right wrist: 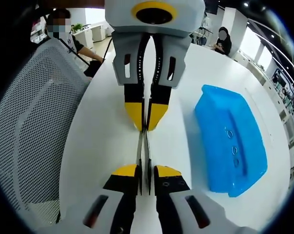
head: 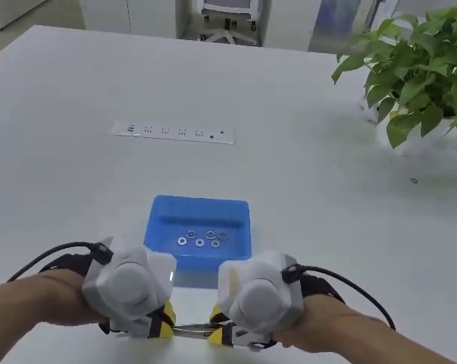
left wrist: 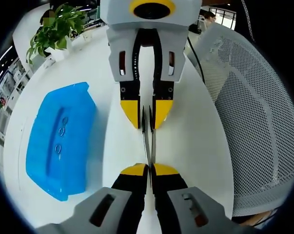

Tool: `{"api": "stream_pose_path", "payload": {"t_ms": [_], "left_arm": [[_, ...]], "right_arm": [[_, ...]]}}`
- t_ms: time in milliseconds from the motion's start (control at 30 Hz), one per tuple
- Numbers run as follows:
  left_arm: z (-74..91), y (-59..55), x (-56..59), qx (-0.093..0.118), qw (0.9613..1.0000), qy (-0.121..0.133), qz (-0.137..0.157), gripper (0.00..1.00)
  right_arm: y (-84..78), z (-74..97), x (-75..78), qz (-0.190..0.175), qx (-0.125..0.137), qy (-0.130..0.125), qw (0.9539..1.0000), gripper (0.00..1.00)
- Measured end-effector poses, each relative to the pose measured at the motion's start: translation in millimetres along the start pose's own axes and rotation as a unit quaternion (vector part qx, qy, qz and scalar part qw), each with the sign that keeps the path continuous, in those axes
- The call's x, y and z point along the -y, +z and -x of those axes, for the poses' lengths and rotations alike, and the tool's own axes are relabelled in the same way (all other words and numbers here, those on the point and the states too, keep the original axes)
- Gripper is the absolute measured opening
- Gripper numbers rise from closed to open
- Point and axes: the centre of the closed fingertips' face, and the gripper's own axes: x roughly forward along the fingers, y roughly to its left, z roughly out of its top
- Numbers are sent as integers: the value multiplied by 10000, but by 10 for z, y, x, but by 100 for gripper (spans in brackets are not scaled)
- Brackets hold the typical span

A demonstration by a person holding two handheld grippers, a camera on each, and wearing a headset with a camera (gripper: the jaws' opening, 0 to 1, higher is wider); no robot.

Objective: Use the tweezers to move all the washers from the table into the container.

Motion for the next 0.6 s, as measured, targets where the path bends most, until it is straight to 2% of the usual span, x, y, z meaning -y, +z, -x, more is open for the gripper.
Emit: {"api": "stream_pose_path", "payload": {"t_ms": [300, 600], "left_arm": [[9, -16, -10, -5, 10000, 3, 40, 8], [53, -38, 3, -35, 10000, 44, 60, 11]], "right_arm": [[13, -8, -7, -23, 18, 41, 10000, 14], [25, 40, -1, 87, 43, -35, 9999, 20]]}}
